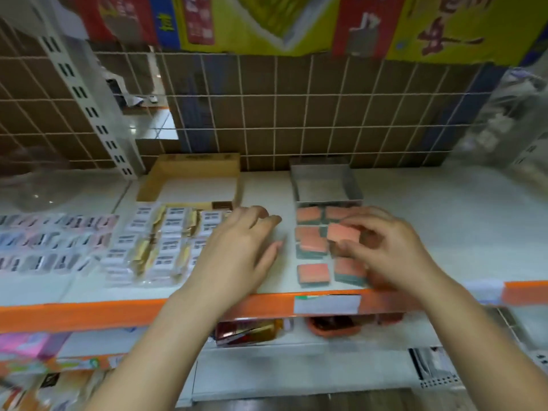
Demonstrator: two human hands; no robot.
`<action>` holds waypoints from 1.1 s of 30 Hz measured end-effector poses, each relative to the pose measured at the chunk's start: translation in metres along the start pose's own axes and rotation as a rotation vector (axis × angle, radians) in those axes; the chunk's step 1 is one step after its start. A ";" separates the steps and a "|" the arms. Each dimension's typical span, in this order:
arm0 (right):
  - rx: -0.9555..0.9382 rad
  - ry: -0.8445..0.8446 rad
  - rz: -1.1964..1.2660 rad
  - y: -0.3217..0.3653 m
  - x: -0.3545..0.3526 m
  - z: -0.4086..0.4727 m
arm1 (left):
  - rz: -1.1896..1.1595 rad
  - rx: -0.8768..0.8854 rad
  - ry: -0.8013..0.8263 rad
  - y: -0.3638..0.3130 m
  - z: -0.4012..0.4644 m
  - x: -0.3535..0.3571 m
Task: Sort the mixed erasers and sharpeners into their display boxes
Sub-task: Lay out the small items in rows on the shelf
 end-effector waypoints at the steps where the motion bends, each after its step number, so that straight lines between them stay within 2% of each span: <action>1: 0.019 -0.001 0.004 -0.015 -0.009 0.004 | -0.022 -0.013 0.030 -0.004 0.007 0.009; 6: 0.158 0.055 -0.024 -0.077 -0.021 0.026 | -0.073 -0.061 0.169 -0.022 0.037 0.046; 13: 0.180 0.210 -0.025 -0.095 -0.005 0.051 | -0.023 -0.097 0.321 -0.027 0.045 0.077; 19: 0.255 0.249 0.039 -0.108 -0.002 0.051 | -0.002 -0.131 0.334 -0.027 0.049 0.080; 26: 0.272 0.257 0.042 -0.106 0.000 0.045 | -0.054 -0.157 0.253 -0.026 0.045 0.076; 33: 0.167 0.207 0.079 -0.099 -0.005 0.032 | -0.063 -0.128 0.237 -0.025 0.042 0.080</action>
Point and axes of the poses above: each hand's wrist, its own z-axis towards the middle knuckle, its own x-axis out of the palm, y = z × x, the point moved 8 cm from there along z, towards the middle knuckle, and after that the axes turned 6 degrees about x, right-handed, at the moved point
